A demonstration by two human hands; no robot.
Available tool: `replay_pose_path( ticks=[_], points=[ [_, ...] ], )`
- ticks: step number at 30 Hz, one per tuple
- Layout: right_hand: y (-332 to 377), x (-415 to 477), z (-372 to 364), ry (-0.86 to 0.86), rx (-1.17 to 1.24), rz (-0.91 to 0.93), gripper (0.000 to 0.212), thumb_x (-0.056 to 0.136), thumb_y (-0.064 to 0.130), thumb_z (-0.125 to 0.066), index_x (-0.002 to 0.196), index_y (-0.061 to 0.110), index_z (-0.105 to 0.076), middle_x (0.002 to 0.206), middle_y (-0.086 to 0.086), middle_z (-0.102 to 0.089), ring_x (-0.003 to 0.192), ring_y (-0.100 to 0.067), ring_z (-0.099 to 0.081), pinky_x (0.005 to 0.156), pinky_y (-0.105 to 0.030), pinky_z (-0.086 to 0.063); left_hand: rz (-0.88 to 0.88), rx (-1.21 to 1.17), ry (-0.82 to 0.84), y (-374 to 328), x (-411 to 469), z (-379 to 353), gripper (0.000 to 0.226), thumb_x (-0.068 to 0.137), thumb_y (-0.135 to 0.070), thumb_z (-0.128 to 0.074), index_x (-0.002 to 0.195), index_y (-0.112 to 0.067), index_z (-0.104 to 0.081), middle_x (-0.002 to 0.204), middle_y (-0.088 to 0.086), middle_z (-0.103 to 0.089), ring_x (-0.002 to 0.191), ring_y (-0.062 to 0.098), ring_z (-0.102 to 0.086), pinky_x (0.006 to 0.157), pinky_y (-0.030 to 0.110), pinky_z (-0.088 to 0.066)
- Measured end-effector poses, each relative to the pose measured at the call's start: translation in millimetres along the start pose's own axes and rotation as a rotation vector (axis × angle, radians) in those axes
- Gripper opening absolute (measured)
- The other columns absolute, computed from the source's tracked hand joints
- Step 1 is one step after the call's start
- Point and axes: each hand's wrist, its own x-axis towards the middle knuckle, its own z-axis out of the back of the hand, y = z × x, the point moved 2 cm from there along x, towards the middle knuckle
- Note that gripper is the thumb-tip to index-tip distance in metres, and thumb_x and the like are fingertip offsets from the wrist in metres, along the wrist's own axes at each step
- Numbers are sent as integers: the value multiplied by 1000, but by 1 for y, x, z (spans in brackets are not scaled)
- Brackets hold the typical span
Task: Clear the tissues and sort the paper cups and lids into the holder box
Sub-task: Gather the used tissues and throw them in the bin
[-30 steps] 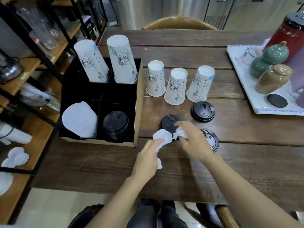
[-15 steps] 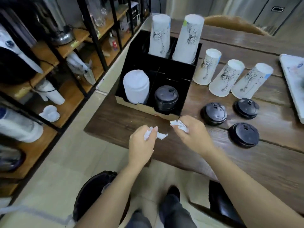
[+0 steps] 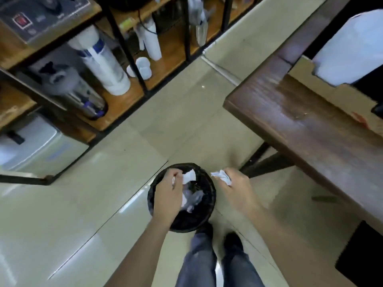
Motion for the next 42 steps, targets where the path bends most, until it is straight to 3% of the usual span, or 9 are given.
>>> replay_pose_path(
  ticks=[4, 7, 9, 11, 15, 20, 32, 37, 42],
  points=[
    [-35, 31, -80, 144, 50, -156, 18, 94, 16, -49, 77, 17, -55, 80, -6, -60, 79, -26, -55, 71, -36, -43, 156, 90, 20, 86, 27, -22, 35, 98, -29, -40, 88, 1, -55, 71, 9, -52, 70, 24, -49, 57, 22, -35],
    [-85, 57, -143, 219, -9, -177, 16, 96, 21, -46, 84, 13, -52, 90, -8, -62, 78, -24, -57, 71, -35, -48, 257, 144, -20, 155, 50, -56, 30, 98, -27, -40, 86, 0, -49, 83, 16, -52, 72, 28, -48, 62, 34, -33],
    [-119, 70, -182, 290, -109, -157, 18, 97, 24, -44, 80, 18, -43, 78, 3, -48, 64, -13, -45, 61, -26, -37, 293, 196, -18, 200, 62, -82, 25, 98, -21, -41, 96, 3, -50, 98, 23, -51, 76, 34, -49, 66, 34, -35],
    [-150, 82, -216, 333, -230, -134, 13, 97, 24, -44, 95, 12, -50, 89, 0, -50, 73, -18, -51, 64, -27, -33, 321, 249, 7, 238, 72, -107, 23, 97, -16, -40, 103, 4, -49, 109, 24, -47, 88, 40, -51, 73, 37, -38],
    [-206, 101, -273, 432, -569, 19, 47, 90, 38, -53, 129, 14, -41, 132, -6, -50, 120, -26, -49, 92, -36, -37, 349, 549, 142, 295, 85, -153, 36, 95, -26, -42, 124, -5, -41, 131, 19, -41, 119, 36, -42, 95, 40, -35],
    [-235, 109, -298, 579, -703, 129, 96, 78, 62, -55, 149, 25, -1, 156, -8, -18, 140, -28, -25, 109, -43, -22, 309, 764, 367, 332, 85, -174, 74, 91, -49, -42, 150, -29, -1, 161, 5, 2, 147, 29, 6, 118, 52, 1],
    [-50, 50, -119, 219, -609, 392, 88, 84, 59, -49, 148, 30, 3, 157, -8, -19, 142, -24, -23, 112, -37, -19, -59, 544, -81, 136, 33, -27, 61, 91, -46, -45, 146, -23, -29, 152, 6, -34, 140, 24, -30, 118, 40, -18],
    [56, 20, -25, -12, -609, 498, 86, 78, 64, -41, 149, 26, -10, 147, -16, -39, 129, -31, -45, 103, -41, -35, -245, 475, -232, 16, 13, 38, 71, 77, -54, -31, 135, -18, -49, 140, 11, -50, 128, 30, -46, 109, 46, -30],
    [130, 1, 61, -165, -596, 539, 89, 82, 55, -54, 148, 30, 0, 153, -10, -30, 136, -27, -33, 108, -37, -24, -416, 466, -244, -84, 10, 77, 70, 78, -54, -30, 135, -17, -48, 141, 10, -49, 128, 28, -45, 109, 44, -32]
  ],
)
